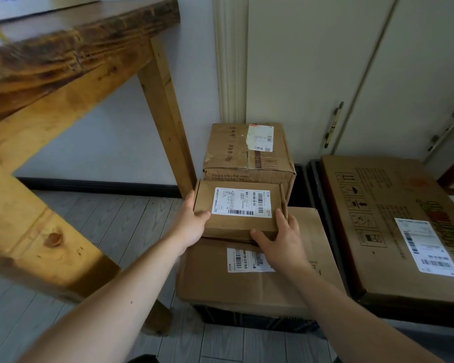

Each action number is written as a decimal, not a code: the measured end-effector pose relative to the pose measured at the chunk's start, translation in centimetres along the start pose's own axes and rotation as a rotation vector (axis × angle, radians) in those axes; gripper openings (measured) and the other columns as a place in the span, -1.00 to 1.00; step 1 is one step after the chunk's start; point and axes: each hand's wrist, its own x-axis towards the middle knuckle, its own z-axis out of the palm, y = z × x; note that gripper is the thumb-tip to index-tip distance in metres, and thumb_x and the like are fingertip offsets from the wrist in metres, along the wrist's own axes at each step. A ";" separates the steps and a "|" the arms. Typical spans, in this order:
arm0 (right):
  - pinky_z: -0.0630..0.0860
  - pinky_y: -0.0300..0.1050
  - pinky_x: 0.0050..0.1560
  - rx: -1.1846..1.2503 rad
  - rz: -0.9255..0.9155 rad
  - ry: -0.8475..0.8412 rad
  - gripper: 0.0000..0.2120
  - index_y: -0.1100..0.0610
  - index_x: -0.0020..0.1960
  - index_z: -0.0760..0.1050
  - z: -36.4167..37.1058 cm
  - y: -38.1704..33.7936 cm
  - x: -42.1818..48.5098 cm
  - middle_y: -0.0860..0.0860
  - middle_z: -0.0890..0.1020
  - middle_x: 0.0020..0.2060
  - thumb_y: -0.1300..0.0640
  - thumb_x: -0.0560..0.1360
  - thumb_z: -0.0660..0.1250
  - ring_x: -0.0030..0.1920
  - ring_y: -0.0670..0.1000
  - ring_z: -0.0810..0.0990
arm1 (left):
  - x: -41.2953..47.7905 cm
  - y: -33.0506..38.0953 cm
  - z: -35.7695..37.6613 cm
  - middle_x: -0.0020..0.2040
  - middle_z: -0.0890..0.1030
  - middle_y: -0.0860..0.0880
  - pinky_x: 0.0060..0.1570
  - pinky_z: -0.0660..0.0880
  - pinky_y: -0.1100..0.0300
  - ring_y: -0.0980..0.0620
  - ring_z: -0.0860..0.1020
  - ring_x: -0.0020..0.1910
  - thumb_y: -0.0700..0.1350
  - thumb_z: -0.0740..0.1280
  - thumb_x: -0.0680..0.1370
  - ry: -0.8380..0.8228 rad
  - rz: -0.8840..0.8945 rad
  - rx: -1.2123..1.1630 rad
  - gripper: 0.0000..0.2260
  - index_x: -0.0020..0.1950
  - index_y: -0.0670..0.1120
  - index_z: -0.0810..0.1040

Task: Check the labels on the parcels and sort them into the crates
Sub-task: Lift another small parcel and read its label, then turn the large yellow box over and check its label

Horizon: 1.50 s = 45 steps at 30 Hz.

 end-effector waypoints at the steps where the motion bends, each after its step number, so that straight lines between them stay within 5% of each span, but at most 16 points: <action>1: 0.34 -0.04 0.38 -0.004 0.001 -0.005 -0.21 0.04 0.60 0.05 -0.1 0.0 0.0 -0.02 0.10 0.53 -0.13 0.52 0.37 0.47 0.04 0.26 | -0.1 0.1 -0.1 0.56 0.24 0.00 0.47 0.25 -0.10 -0.06 0.27 0.50 -0.10 0.27 0.63 -0.010 -0.009 0.000 -0.36 0.62 0.07 -0.01; 10: 0.27 0.06 0.48 -0.093 0.134 -0.149 -0.20 -0.06 0.59 0.06 -5.4 -3.3 -2.0 -0.01 -0.10 0.59 -0.21 0.49 0.36 0.56 0.07 0.10 | -5.1 5.0 -3.4 0.61 0.10 -0.02 0.44 0.21 -0.20 -0.13 0.17 0.54 0.02 0.32 0.60 -0.040 -0.190 0.037 -0.30 0.60 0.15 -0.04; 22: 0.20 0.15 0.51 -0.227 0.270 -0.326 -0.25 -0.05 0.59 0.09 -18.4 -17.6 -11.1 0.02 0.06 0.59 -0.27 0.52 0.28 0.57 0.10 0.04 | -17.4 19.2 -11.3 0.59 0.16 -0.05 0.38 0.32 -0.09 -0.13 0.24 0.52 0.00 0.32 0.60 -0.168 -0.347 0.148 -0.32 0.60 0.13 -0.01; 30: 0.34 0.14 0.40 -0.258 0.262 -0.311 -0.30 -0.07 0.53 0.21 -26.4 -27.7 -17.3 0.02 0.28 0.50 -0.33 0.49 0.23 0.46 0.10 0.28 | -24.8 27.9 -17.9 0.59 0.18 -0.05 0.42 0.26 -0.07 -0.12 0.22 0.53 0.05 0.31 0.60 -0.197 -0.302 0.208 -0.34 0.60 0.13 0.02; 34: 0.29 0.04 0.42 -0.308 0.211 -0.327 -0.44 0.07 0.54 0.22 -29.9 -31.4 -19.8 0.07 0.30 0.49 -0.14 0.62 0.19 0.46 0.11 0.26 | -27.4 31.2 -20.8 0.59 0.17 -0.05 0.43 0.23 -0.04 -0.10 0.21 0.53 0.05 0.30 0.61 -0.235 -0.228 0.206 -0.35 0.61 0.09 0.03; 42: 0.33 0.05 0.37 -0.323 0.100 -0.291 -0.49 0.06 0.50 0.28 -34.3 -35.2 -22.6 0.08 0.37 0.45 -0.12 0.62 0.20 0.45 0.11 0.31 | -32.2 35.6 -24.9 0.58 0.19 -0.05 0.39 0.24 0.10 -0.06 0.22 0.52 0.07 0.32 0.59 -0.161 -0.130 0.186 -0.36 0.60 0.04 0.13; 45: 0.42 0.05 0.33 -0.328 0.039 -0.268 -0.31 0.01 0.51 0.28 -35.3 -37.9 -23.4 0.05 0.38 0.45 -0.35 0.50 0.20 0.41 0.11 0.38 | -34.2 37.3 -27.5 0.56 0.24 -0.02 0.35 0.23 0.15 -0.03 0.26 0.50 0.04 0.34 0.58 -0.085 -0.085 0.140 -0.37 0.59 0.05 0.16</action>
